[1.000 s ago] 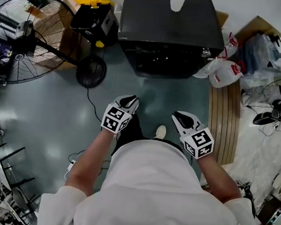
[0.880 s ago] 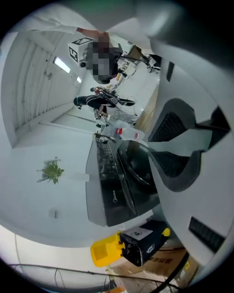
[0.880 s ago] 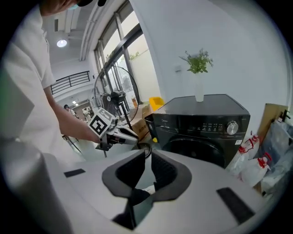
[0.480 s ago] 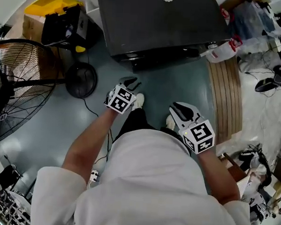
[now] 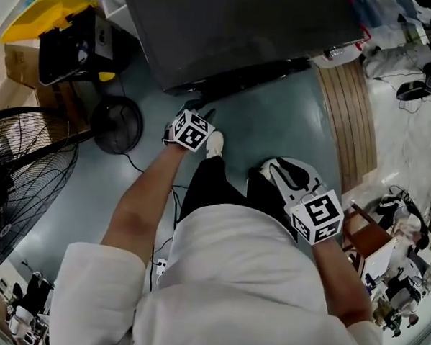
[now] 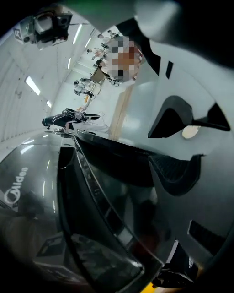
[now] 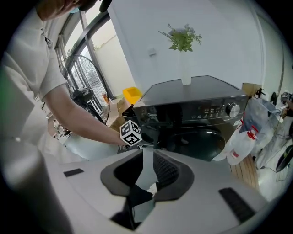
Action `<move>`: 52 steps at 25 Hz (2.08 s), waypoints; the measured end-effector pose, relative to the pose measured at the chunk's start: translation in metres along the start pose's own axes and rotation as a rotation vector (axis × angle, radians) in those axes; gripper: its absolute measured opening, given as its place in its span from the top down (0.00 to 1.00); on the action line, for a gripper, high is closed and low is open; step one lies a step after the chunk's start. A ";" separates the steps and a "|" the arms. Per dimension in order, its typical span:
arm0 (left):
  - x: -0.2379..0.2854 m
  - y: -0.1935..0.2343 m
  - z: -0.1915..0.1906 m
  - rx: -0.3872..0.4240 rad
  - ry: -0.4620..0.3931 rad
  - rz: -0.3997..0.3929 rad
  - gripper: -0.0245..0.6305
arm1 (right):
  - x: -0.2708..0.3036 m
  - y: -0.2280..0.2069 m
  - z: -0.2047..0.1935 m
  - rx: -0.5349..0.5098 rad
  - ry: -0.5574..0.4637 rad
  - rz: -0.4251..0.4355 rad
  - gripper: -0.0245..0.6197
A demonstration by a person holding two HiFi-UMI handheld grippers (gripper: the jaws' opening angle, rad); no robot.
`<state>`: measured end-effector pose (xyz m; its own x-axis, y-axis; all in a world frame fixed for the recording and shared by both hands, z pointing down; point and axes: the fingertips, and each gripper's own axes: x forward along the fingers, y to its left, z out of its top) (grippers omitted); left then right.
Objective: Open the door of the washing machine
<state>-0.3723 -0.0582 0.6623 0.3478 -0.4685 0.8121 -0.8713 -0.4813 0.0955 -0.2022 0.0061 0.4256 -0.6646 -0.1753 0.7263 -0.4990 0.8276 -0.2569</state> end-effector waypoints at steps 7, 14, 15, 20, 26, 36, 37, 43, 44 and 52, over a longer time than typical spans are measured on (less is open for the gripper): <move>0.040 0.010 -0.002 0.033 0.022 -0.002 0.77 | -0.001 -0.007 -0.016 0.057 0.042 -0.051 0.84; 0.062 0.012 0.004 0.086 0.036 0.004 0.78 | 0.001 -0.007 -0.023 0.107 0.057 -0.067 0.84; 0.063 0.012 0.004 0.084 0.033 0.012 0.80 | 0.001 -0.007 -0.024 0.111 0.057 -0.068 0.84; 0.064 0.010 0.006 0.076 0.019 0.018 0.79 | 0.002 -0.010 -0.026 0.124 0.059 -0.066 0.85; 0.064 0.010 0.006 0.052 0.028 0.013 0.80 | 0.007 -0.010 -0.021 0.125 0.054 -0.054 0.85; 0.062 -0.019 -0.003 0.089 0.057 -0.040 0.82 | 0.005 -0.012 -0.029 0.136 0.041 -0.057 0.86; 0.062 -0.036 -0.007 0.108 0.059 -0.063 0.83 | 0.004 -0.012 -0.031 0.141 0.040 -0.059 0.86; 0.063 -0.099 -0.022 0.042 0.061 -0.059 0.82 | -0.008 -0.010 -0.043 0.150 0.032 -0.067 0.86; 0.064 -0.104 -0.023 0.028 0.067 -0.049 0.82 | -0.012 -0.011 -0.048 0.158 0.031 -0.072 0.86; 0.067 -0.127 -0.026 -0.037 0.108 0.010 0.83 | -0.030 -0.022 -0.073 0.207 -0.012 -0.085 0.87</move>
<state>-0.2473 -0.0090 0.7196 0.3019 -0.3897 0.8701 -0.8873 -0.4487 0.1069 -0.1308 0.0325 0.4559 -0.6209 -0.2473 0.7438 -0.6563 0.6828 -0.3208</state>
